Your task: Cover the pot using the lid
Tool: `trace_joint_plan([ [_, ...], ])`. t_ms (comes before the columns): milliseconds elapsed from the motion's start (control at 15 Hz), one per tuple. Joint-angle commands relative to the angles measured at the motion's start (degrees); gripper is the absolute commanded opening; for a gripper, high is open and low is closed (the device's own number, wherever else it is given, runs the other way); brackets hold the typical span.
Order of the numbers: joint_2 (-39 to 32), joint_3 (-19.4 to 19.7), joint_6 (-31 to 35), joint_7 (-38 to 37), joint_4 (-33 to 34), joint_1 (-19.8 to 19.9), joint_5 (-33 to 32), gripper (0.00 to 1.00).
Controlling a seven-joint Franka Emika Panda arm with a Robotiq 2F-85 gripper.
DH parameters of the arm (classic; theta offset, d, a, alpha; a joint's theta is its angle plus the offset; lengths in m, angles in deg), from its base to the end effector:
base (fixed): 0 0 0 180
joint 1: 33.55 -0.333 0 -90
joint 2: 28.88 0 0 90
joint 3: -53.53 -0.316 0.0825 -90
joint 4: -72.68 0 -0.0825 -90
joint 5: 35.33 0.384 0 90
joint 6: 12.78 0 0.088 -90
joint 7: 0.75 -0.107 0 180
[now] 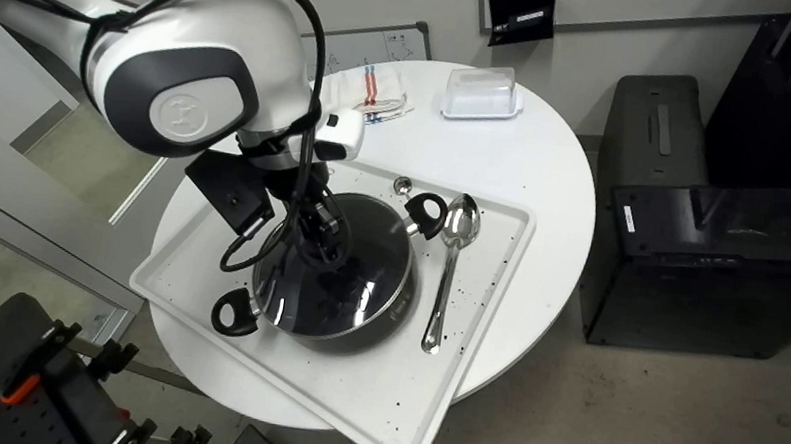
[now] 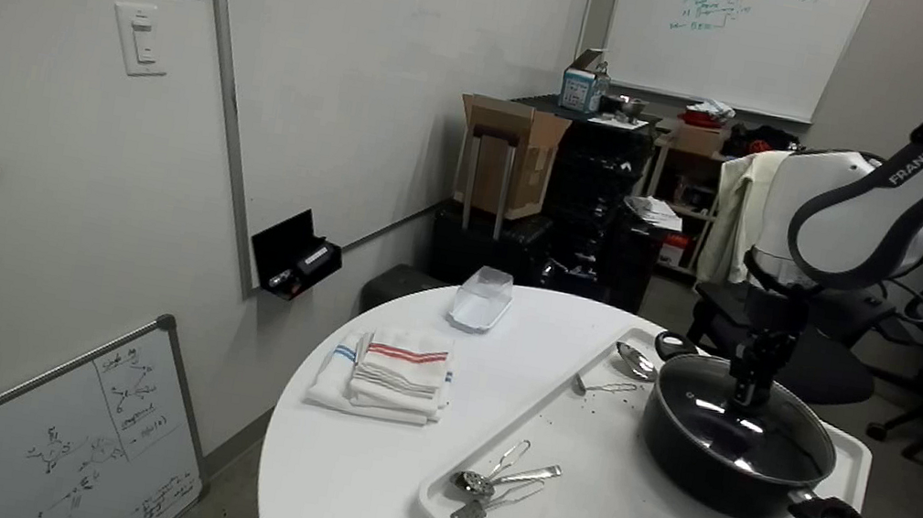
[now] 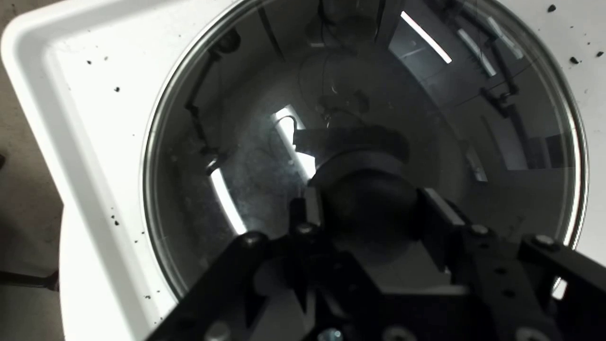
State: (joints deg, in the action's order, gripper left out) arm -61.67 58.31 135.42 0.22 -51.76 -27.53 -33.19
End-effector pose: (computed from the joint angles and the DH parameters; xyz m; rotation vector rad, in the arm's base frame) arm 0.5256 -0.1038 0.1134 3.1043 -0.3038 -0.2456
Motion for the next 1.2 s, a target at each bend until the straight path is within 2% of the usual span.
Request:
trace_joint_plan([
  [0, 1.51, -0.43, -1.6, -0.8, -0.45, 0.35, 0.74, 0.82],
  [133, 1.76, -0.36, -1.51, -0.85, -0.58, 0.24, 0.65, 0.95],
  [200, 1.87, -0.38, -1.49, -0.82, -0.61, 0.24, 0.66, 0.99],
  [1133, 2.73, -0.18, -1.21, -1.05, -1.14, -0.17, 0.23, 1.0],
])
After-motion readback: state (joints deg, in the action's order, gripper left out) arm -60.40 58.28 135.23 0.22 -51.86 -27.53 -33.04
